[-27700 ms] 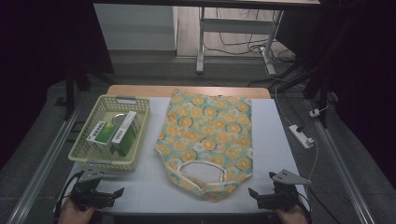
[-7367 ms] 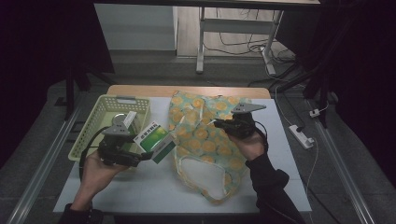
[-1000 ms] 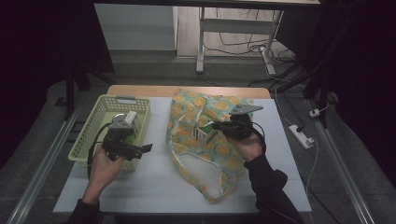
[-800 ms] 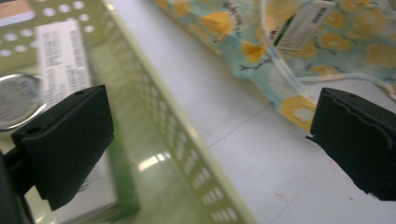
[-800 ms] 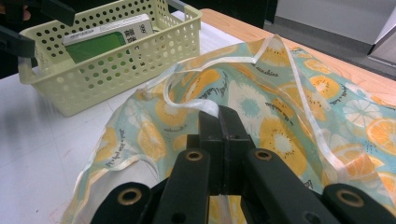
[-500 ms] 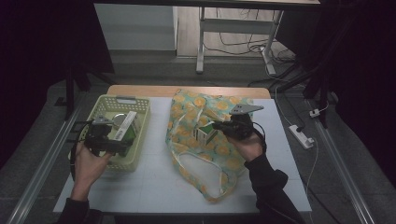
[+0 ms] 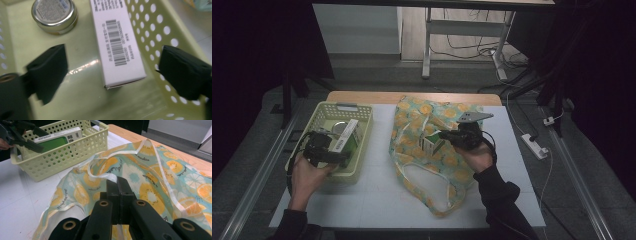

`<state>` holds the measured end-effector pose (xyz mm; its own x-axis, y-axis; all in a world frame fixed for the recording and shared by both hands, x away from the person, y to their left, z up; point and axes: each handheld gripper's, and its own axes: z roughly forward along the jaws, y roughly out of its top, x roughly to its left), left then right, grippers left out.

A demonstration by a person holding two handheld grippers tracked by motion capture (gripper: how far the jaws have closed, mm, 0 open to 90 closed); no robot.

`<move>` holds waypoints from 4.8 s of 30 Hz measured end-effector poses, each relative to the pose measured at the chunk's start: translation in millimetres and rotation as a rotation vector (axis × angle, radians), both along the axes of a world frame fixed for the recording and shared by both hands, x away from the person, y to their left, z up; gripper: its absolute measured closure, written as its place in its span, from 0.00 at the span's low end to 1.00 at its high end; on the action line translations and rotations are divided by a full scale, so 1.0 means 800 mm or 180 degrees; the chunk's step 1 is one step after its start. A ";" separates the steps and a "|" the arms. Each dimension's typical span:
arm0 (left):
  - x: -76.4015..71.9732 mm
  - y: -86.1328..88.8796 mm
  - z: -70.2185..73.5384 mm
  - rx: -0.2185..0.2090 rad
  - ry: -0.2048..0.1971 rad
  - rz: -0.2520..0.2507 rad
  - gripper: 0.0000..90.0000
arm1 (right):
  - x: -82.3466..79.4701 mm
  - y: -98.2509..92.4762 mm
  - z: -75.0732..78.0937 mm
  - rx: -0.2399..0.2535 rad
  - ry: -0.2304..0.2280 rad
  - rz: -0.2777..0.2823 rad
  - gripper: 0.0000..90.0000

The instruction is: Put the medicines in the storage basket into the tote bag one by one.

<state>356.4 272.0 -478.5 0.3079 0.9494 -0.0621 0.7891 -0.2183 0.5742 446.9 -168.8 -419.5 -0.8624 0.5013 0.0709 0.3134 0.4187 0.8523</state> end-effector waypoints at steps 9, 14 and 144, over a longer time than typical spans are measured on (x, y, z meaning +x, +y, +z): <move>-0.003 0.003 0.000 -0.0047 0.0040 0.0038 0.50 | 0.000 0.000 -0.001 0.0002 0.0005 -0.0004 1.00; -0.003 0.002 0.001 -0.0095 0.0073 0.0029 0.61 | 0.000 0.001 -0.001 -0.0010 0.0004 0.0003 1.00; 0.029 -0.203 0.021 -0.0476 0.0256 -0.1466 0.69 | -0.001 0.004 0.001 0.0016 -0.0046 -0.0010 1.00</move>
